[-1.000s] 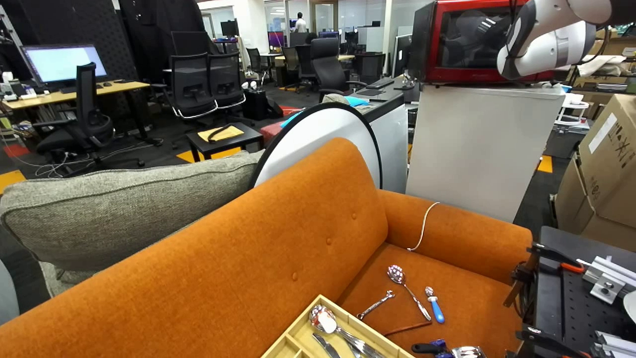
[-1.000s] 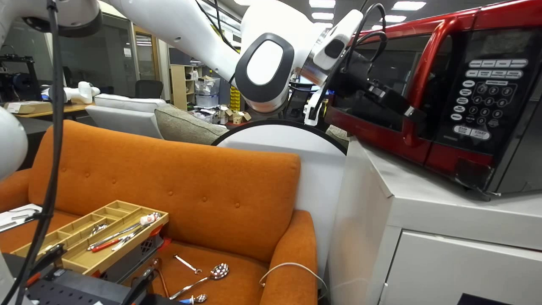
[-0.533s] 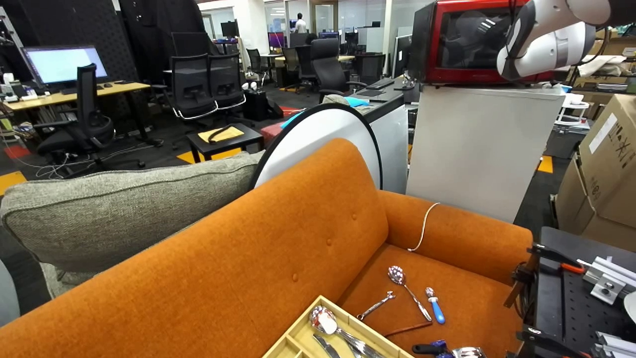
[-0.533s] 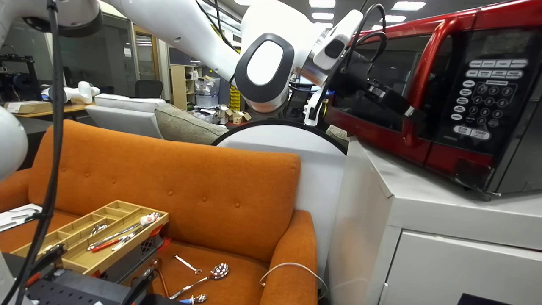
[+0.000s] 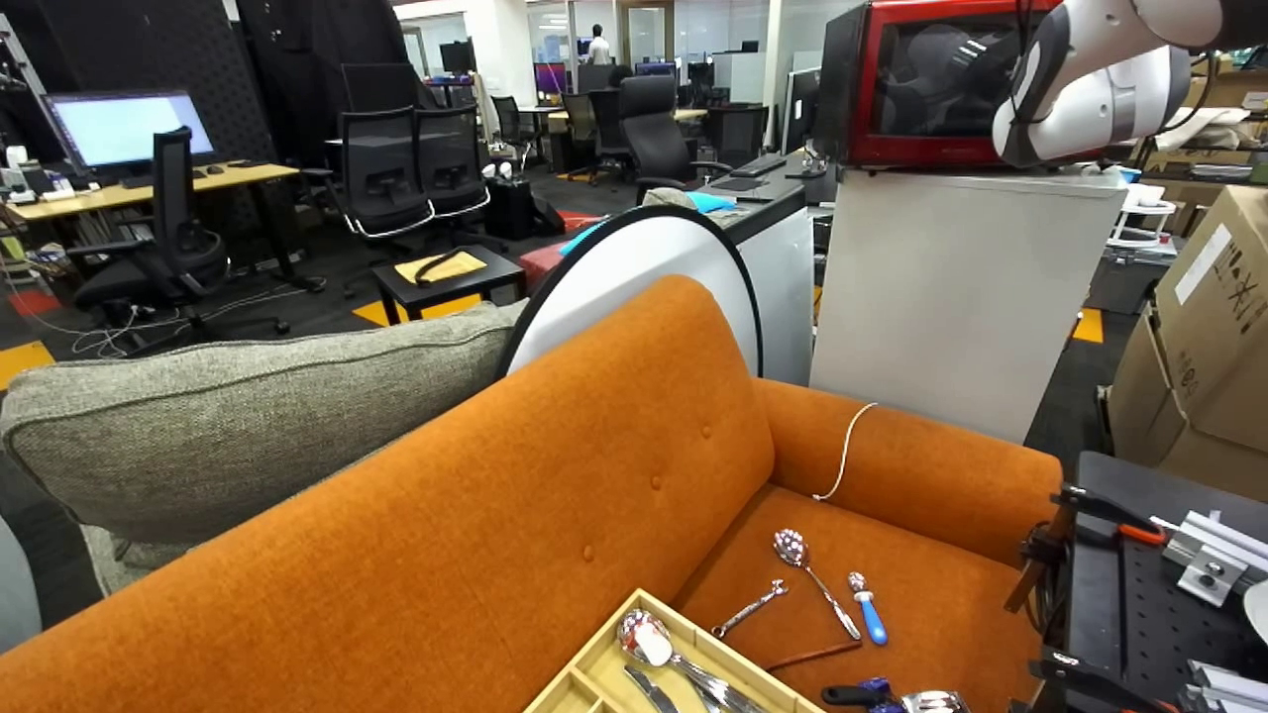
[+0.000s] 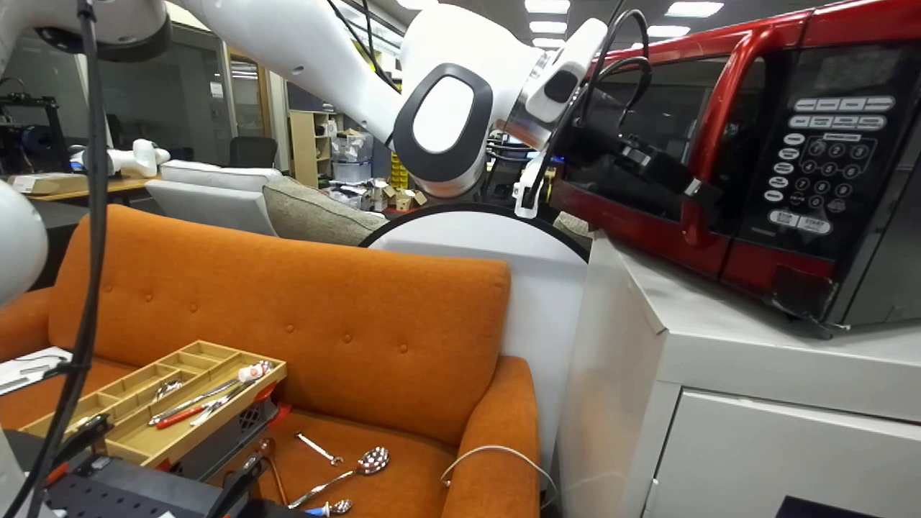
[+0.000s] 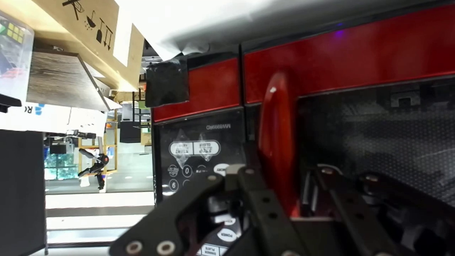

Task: Open the door of the red microwave

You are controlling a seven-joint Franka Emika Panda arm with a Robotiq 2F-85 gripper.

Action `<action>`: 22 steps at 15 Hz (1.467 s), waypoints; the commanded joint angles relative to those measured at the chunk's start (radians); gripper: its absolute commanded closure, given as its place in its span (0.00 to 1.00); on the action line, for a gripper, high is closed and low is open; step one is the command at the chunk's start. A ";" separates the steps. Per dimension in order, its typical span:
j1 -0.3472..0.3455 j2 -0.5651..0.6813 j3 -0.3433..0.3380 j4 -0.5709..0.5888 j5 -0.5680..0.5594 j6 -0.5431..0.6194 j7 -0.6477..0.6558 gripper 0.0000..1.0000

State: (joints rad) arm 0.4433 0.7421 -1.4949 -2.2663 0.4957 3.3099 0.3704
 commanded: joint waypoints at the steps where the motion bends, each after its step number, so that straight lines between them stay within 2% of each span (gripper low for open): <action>1: 0.045 -0.048 -0.034 -0.051 0.006 0.097 -0.025 0.93; 6: 0.070 -0.065 -0.047 -0.083 0.015 0.150 -0.036 0.93; 11: 0.116 -0.137 -0.065 -0.141 0.016 0.248 -0.073 0.93; 13: 0.190 -0.101 -0.135 -0.102 0.044 0.153 -0.085 0.93; 14: 0.171 -0.159 -0.107 -0.164 0.016 0.250 -0.096 0.93; 15: 0.191 -0.163 -0.121 -0.177 0.015 0.248 -0.101 0.93; 16: 0.227 -0.148 -0.150 -0.170 0.026 0.228 -0.104 0.93; 17: 0.285 -0.106 -0.206 -0.141 0.046 0.147 -0.104 0.93; 18: 0.257 -0.176 -0.170 -0.209 0.012 0.261 -0.113 0.93; 19: 0.279 -0.177 -0.185 -0.219 0.008 0.254 -0.115 0.93; 20: 0.335 -0.129 -0.237 -0.187 0.031 0.178 -0.112 0.93; 21: 0.348 -0.131 -0.246 -0.198 0.029 0.183 -0.111 0.93; 22: 0.332 -0.177 -0.226 -0.240 0.006 0.250 -0.118 0.93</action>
State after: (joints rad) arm 0.7015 0.6051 -1.6615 -2.4607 0.5026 3.4263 0.2759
